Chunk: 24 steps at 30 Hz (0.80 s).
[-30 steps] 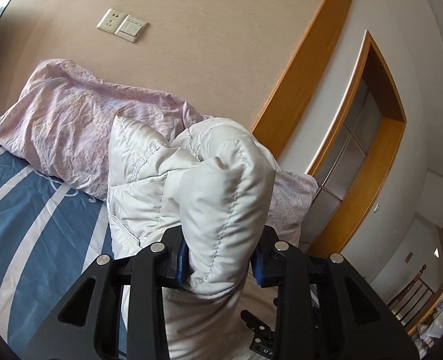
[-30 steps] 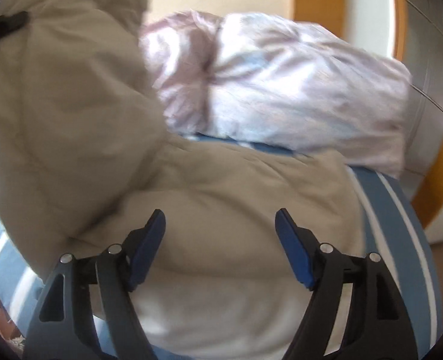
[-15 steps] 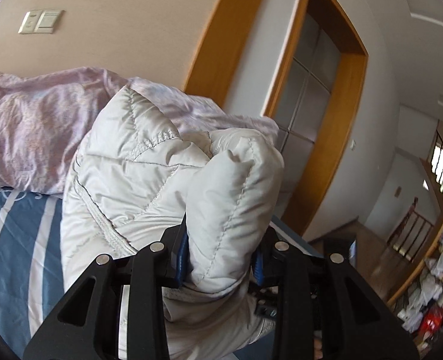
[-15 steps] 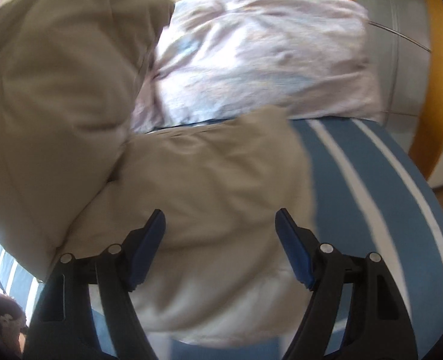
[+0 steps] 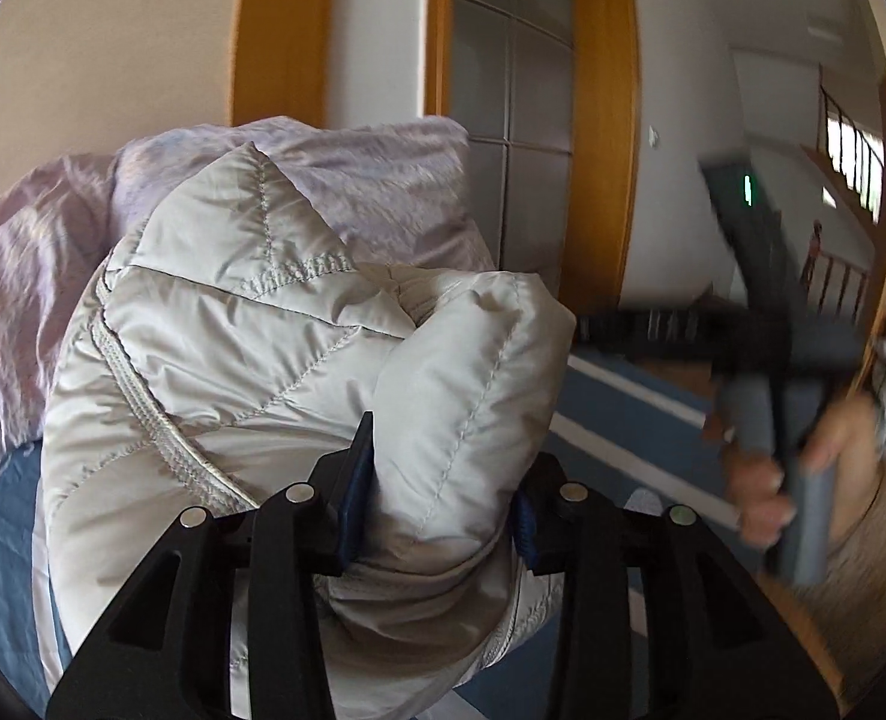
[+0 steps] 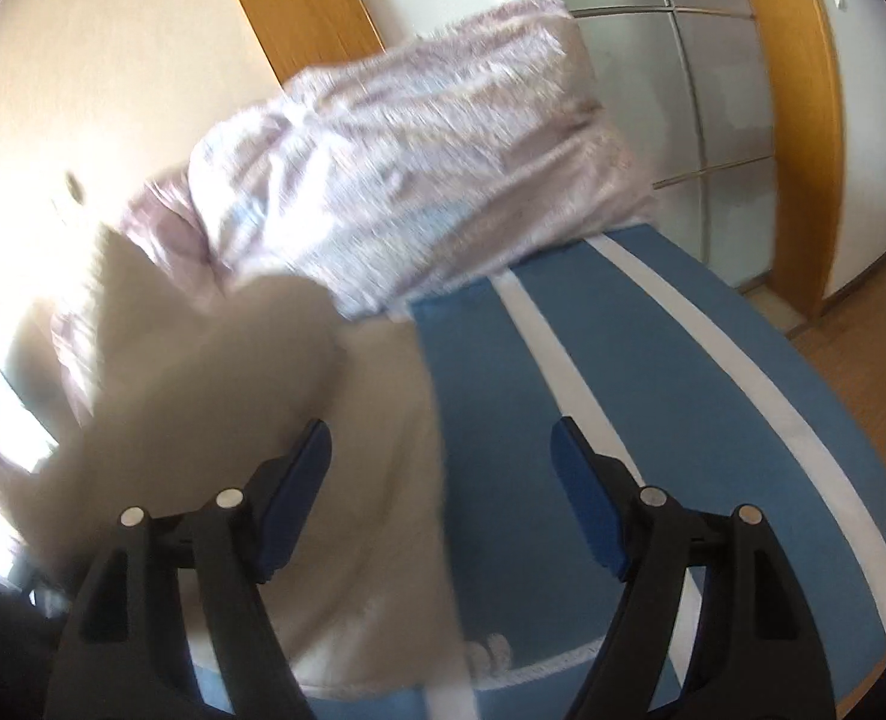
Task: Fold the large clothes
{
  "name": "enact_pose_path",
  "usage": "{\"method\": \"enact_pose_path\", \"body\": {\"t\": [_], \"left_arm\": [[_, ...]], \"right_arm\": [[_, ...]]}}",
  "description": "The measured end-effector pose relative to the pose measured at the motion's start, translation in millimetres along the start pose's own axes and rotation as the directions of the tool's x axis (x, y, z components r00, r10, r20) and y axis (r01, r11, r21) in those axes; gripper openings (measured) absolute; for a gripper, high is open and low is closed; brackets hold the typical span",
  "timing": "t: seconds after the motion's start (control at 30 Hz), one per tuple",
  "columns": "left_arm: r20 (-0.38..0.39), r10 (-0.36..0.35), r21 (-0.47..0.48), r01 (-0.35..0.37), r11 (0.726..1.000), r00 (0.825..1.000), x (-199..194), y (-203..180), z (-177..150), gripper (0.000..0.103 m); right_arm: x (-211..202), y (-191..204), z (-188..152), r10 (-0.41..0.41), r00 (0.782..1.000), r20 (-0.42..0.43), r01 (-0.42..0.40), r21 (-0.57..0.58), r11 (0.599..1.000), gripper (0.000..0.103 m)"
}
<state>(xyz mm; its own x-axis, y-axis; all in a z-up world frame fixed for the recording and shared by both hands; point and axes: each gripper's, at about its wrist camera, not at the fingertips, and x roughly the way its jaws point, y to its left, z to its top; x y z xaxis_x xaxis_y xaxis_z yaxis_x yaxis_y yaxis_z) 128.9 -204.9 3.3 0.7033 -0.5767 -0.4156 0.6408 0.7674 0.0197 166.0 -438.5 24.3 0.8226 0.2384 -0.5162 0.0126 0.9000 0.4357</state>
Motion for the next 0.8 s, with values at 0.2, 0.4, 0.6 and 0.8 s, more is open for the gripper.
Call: {"method": "enact_pose_path", "body": {"t": [0.2,0.4,0.6,0.8], "left_arm": [[-0.019,0.025,0.114,-0.023,0.993,1.0,19,-22,-12,0.045],[-0.032,0.035,0.173,-0.029,0.984,0.999,31,-34,-22,0.049],[-0.044,0.037,0.206,-0.027,0.978,0.998,38,-34,-25,0.052],[-0.052,0.049,0.224,-0.036,0.974,0.997,41,-35,-31,0.052]], "right_arm": [[12,33,37,0.257,0.957,-0.132,-0.263,-0.035,0.964,0.076],[45,71,45,0.313,0.912,-0.263,-0.343,-0.073,0.937,0.076],[72,87,46,0.304,0.895,-0.326,-0.347,-0.082,0.934,0.075],[95,87,46,0.265,0.893,-0.364,-0.31,-0.072,0.948,0.057]]}}
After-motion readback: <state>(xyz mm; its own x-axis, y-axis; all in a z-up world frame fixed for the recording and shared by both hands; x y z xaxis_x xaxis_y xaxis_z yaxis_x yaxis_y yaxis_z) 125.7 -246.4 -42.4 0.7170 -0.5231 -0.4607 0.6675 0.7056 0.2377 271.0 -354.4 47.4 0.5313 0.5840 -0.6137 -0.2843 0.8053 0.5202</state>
